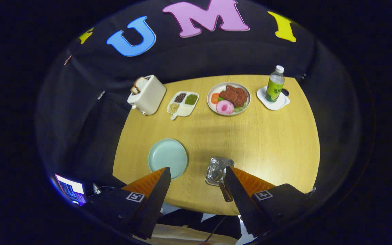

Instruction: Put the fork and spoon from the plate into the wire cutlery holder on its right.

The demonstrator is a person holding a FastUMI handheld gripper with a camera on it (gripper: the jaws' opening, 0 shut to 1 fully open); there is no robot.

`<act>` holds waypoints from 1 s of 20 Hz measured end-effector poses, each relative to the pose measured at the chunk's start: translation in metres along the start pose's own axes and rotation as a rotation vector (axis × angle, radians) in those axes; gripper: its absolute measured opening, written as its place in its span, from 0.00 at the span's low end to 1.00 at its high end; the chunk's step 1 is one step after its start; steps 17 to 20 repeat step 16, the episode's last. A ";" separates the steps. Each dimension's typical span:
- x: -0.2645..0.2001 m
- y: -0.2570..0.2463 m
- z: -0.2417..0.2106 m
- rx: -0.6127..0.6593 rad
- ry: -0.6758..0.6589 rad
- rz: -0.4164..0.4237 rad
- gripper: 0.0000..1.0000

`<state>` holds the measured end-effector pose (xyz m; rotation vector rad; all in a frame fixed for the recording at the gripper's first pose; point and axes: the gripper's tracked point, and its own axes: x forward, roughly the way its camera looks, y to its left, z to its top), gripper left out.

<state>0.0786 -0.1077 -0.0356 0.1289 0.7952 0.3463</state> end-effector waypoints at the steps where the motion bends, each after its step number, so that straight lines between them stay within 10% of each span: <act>1: -0.008 0.003 0.014 -0.022 -0.073 -0.009 0.99; 14: -0.123 0.072 0.091 -0.263 -0.725 -0.092 0.99; 20: -0.133 0.081 0.084 -0.261 -0.771 -0.105 0.99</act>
